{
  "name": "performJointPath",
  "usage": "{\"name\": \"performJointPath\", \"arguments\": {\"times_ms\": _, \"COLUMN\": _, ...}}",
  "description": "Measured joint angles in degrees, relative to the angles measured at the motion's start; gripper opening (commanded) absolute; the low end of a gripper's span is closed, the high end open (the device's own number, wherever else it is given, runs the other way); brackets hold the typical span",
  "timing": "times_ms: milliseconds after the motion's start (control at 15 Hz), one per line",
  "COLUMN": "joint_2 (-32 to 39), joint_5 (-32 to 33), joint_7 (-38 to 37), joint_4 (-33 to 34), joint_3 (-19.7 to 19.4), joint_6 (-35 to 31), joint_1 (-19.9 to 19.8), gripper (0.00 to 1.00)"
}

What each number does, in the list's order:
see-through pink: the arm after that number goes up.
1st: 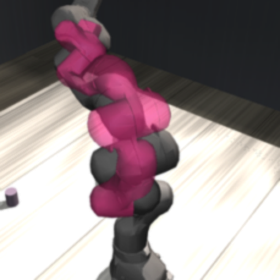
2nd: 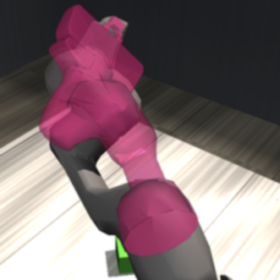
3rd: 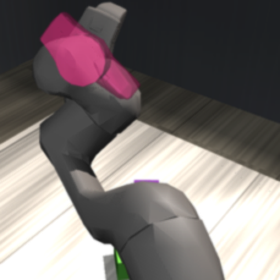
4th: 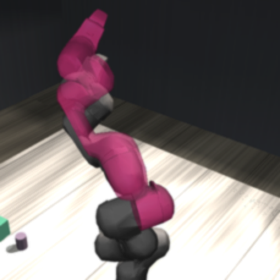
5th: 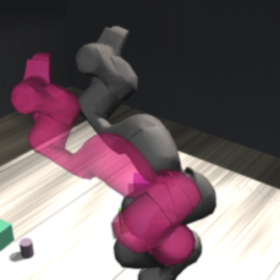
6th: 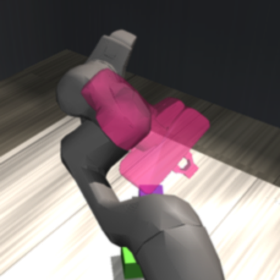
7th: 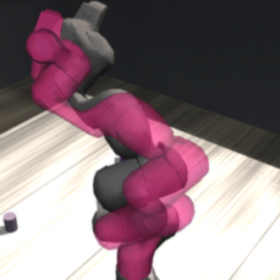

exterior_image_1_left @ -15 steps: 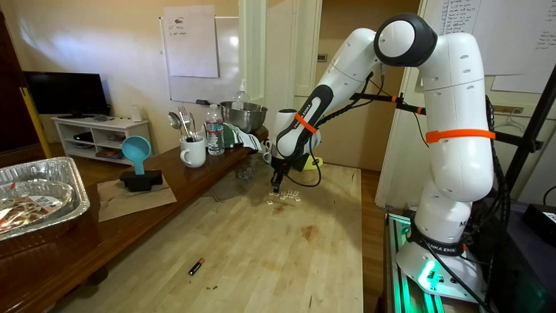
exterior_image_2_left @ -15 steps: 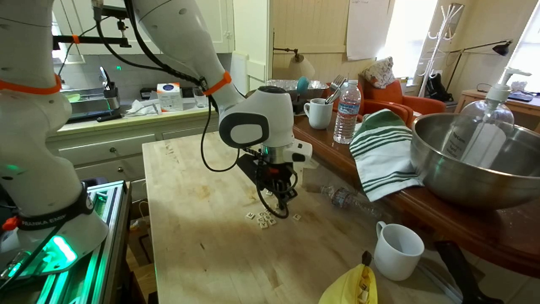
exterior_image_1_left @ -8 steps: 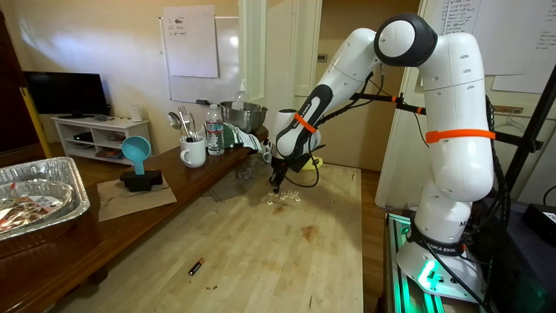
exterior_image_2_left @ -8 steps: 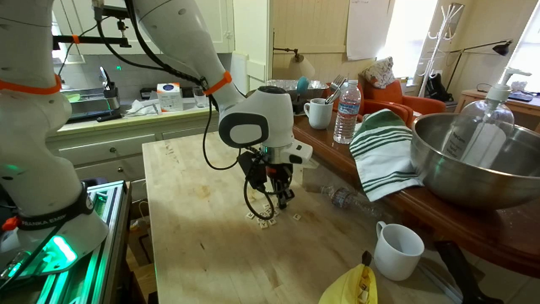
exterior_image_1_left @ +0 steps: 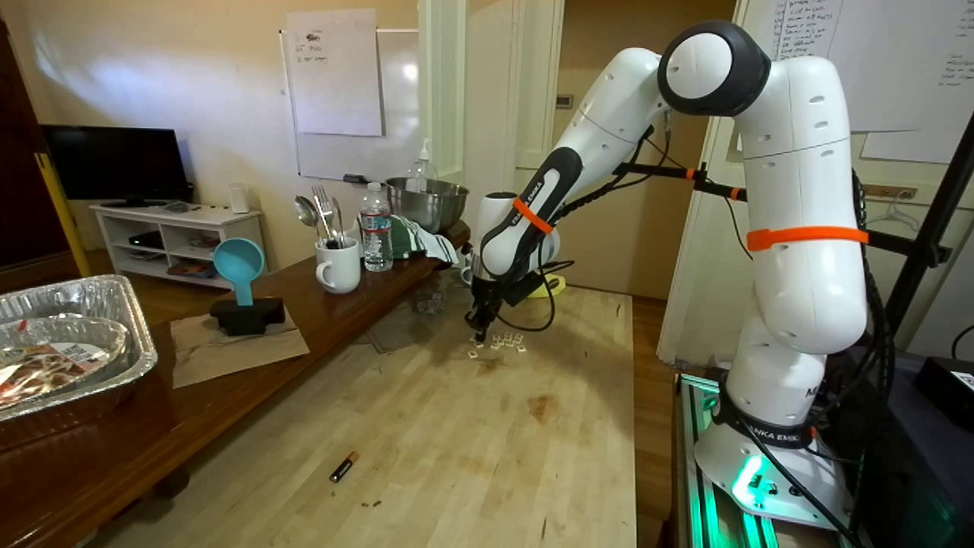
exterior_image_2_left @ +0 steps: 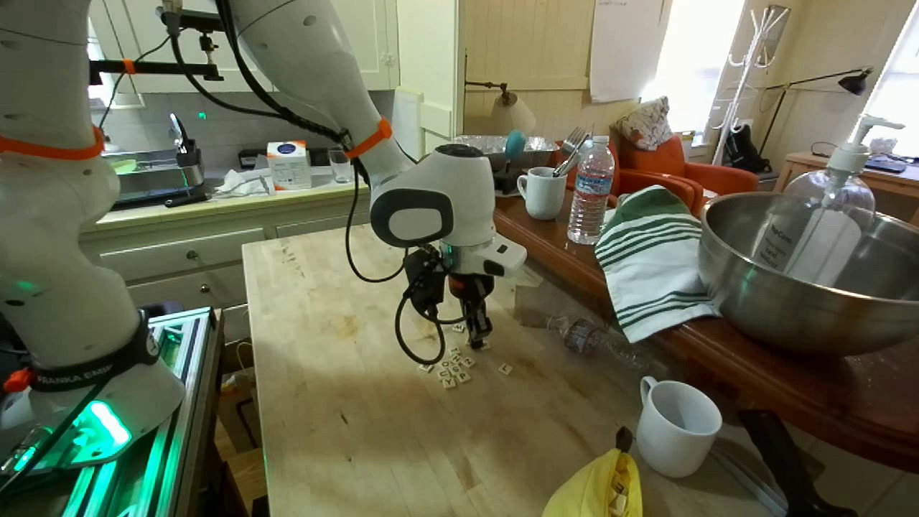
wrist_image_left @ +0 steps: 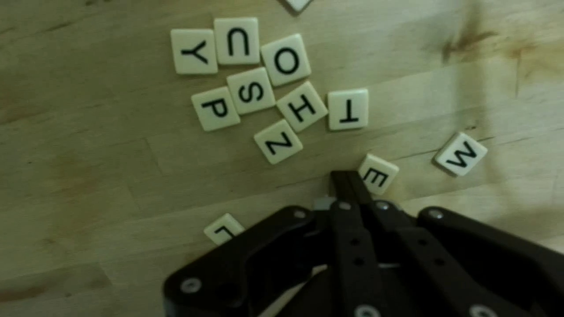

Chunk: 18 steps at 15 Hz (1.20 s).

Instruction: Move the letter tiles to the left

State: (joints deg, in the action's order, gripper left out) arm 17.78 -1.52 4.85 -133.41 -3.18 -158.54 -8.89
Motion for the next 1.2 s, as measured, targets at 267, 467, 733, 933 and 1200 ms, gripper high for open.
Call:
{"name": "performJointPath", "arguments": {"times_ms": 267, "joint_2": -0.1, "joint_5": 0.0, "joint_7": -2.7, "joint_4": -0.2, "joint_3": 0.0, "joint_6": 0.0, "joint_1": 1.0, "gripper": 0.0}}
{"name": "performJointPath", "arguments": {"times_ms": 467, "joint_2": -0.2, "joint_5": -0.1, "joint_7": -4.9, "joint_4": -0.2, "joint_3": 0.0, "joint_6": 0.0, "joint_1": 1.6, "gripper": 0.0}}
{"name": "performJointPath", "arguments": {"times_ms": 733, "joint_2": -0.1, "joint_5": -0.1, "joint_7": -7.4, "joint_4": -0.2, "joint_3": 0.0, "joint_6": 0.0, "joint_1": 2.2, "gripper": 0.0}}
{"name": "performJointPath", "arguments": {"times_ms": 933, "joint_2": -0.2, "joint_5": -0.2, "joint_7": -8.6, "joint_4": -0.2, "joint_3": 0.0, "joint_6": 0.0, "joint_1": 2.5, "gripper": 0.0}}
{"name": "performJointPath", "arguments": {"times_ms": 1200, "joint_2": -0.2, "joint_5": -0.5, "joint_7": -9.9, "joint_4": -0.2, "joint_3": 0.0, "joint_6": 0.1, "joint_1": 2.9, "gripper": 0.0}}
